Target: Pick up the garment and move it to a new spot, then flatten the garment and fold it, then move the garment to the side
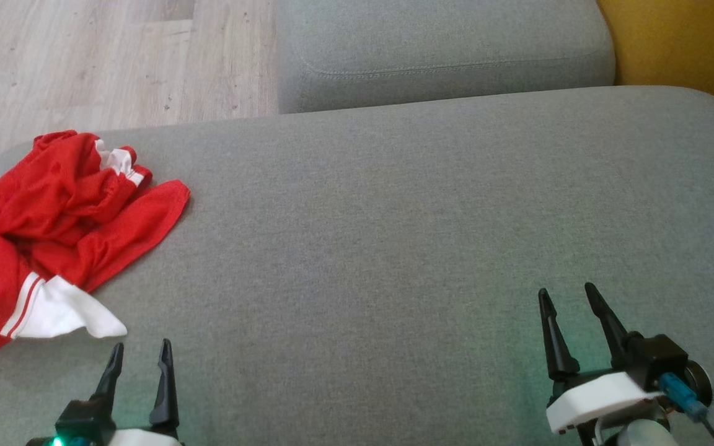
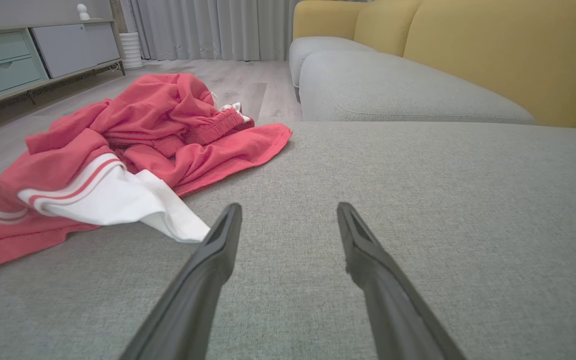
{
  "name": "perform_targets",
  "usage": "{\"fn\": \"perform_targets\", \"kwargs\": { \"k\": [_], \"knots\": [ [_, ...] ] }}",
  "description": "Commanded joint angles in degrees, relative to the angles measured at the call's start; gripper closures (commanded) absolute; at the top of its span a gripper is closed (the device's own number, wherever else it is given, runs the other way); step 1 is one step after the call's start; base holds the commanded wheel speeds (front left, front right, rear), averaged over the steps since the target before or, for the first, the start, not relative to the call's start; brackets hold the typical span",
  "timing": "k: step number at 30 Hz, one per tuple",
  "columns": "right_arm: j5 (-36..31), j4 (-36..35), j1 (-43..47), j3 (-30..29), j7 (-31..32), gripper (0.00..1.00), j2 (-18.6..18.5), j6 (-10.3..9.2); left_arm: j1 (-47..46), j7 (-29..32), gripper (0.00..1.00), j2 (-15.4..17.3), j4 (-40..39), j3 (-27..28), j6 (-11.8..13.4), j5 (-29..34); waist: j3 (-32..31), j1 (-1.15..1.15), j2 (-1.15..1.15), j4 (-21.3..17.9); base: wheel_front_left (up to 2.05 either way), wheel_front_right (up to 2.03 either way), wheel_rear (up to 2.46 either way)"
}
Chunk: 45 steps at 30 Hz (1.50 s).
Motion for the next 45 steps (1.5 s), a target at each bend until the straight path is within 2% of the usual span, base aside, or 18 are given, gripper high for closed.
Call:
{"fn": "perform_targets", "kwargs": {
  "k": [1,9,13,17,25,29,39,45],
  "knots": [
    [0.46,-1.54,-2.13,1.42,-0.71,0.0,-0.51,-0.04,-1.96,-0.63,0.0,0.42,-1.4,2.17,-0.08,-0.28,0.0,0.0,0.0,-0.02,0.0,0.0,0.0],
    [0.57,-1.38,-2.09,1.31,-0.71,0.0,-0.51,-0.04,-2.39,-0.63,0.0,0.2,-0.51,2.57,-0.67,-0.45,0.08,0.0,0.0,0.24,0.0,0.0,0.0],
    [0.47,-1.47,-1.96,1.41,-0.71,0.0,-0.51,-0.04,-2.53,-0.63,0.0,-0.1,-0.37,2.49,-0.86,-0.27,0.05,0.0,0.0,1.55,0.0,0.0,0.0],
    [1.04,-1.87,-1.58,1.17,-0.71,0.0,-0.51,-0.04,-3.14,-0.63,0.0,-0.43,-0.07,1.86,-1.02,-0.01,-0.46,0.0,0.0,5.43,0.0,0.0,0.0],
    [1.9,-1.31,-1.57,3.91,-0.71,0.0,-0.51,-0.04,-2.19,-0.63,0.0,-0.59,0.55,1.25,-1.28,-0.35,-1.93,0.0,0.0,16.56,0.0,0.0,0.0],
    [2.2,-0.74,-2.6,5.85,-0.71,0.0,-0.51,-0.04,-1.6,-0.63,0.0,-0.03,0.82,1.9,-1.36,-1.01,-2.11,0.0,0.0,19.48,0.0,0.0,0.0],
    [1.11,-0.9,-4.96,8.46,-0.71,0.0,-0.51,-0.04,-4.33,-0.63,0.0,1.08,-1.27,3.29,-1.46,-3.38,2.06,0.0,0.0,18.96,0.0,0.0,0.0],
    [-1.03,-2.59,-8.37,8.24,-0.71,0.0,-3.41,-0.04,-17.4,2.3,0.0,5.54,-3.29,0.0,-1.56,-6.4,11.82,0.0,0.0,18.47,0.0,0.0,0.0]
  ]
}}
